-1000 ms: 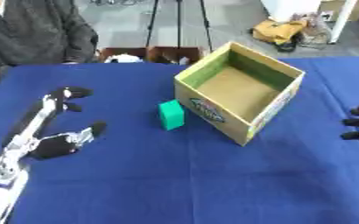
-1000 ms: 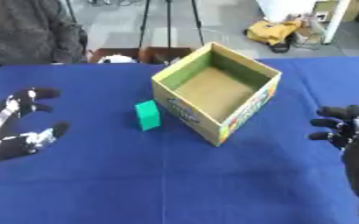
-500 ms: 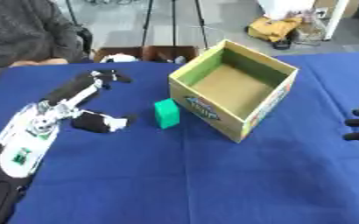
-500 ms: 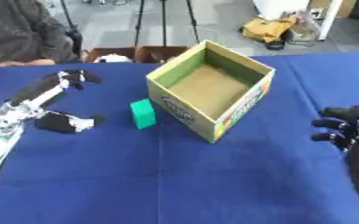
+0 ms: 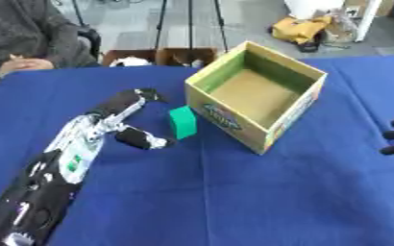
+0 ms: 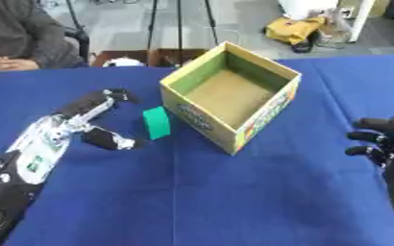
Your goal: Pick up objects on the table and place them in the box.
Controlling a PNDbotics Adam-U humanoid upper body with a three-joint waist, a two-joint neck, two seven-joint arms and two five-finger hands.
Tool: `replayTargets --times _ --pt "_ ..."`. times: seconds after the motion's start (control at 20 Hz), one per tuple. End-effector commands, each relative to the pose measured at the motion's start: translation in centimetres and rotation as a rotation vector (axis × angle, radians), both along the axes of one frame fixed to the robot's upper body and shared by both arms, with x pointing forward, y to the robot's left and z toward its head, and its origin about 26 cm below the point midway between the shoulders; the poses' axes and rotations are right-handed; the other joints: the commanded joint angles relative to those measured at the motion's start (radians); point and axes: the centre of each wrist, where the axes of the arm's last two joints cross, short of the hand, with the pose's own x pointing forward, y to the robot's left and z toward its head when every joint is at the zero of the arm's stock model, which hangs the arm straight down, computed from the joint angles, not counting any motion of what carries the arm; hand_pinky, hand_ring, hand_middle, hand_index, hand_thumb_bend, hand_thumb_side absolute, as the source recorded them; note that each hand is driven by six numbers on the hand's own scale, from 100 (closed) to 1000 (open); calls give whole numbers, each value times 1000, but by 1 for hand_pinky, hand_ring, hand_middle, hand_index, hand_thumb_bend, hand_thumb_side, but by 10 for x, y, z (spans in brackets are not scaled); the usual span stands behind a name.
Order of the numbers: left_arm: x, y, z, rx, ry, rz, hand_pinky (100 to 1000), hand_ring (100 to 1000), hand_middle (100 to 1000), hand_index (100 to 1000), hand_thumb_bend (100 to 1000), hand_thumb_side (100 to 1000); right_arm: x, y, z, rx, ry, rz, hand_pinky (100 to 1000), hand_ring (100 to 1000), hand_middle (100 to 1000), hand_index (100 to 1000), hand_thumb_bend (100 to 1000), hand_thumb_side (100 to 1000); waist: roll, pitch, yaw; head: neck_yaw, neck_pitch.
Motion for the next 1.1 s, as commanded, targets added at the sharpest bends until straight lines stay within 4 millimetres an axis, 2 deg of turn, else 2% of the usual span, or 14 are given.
replayTargets --times 0.05,0.55,0.85,1.1 --pt "6 -3 6 -2 -43 31 764 865 783 869 651 509 1 1 10 -10 -29 17 570 699 696 726 100 861 -5 -20 -5 8 2" --pt "11 -10 -5 -25 -69 101 759 861 776 868 702 549 1 2 9 -11 -28 23 570 699 696 726 100 862 -5 -17 -22 15 3" --pt "13 -9 -4 -45 -90 154 748 852 766 868 748 580 2 3 9 -12 -27 28 570 700 696 726 100 862 -7 -16 -27 19 1" --pt "15 -8 -3 -59 -109 190 709 815 725 862 744 585 2 3 9 -13 -28 31 570 700 696 726 100 862 -8 -15 -34 21 0"
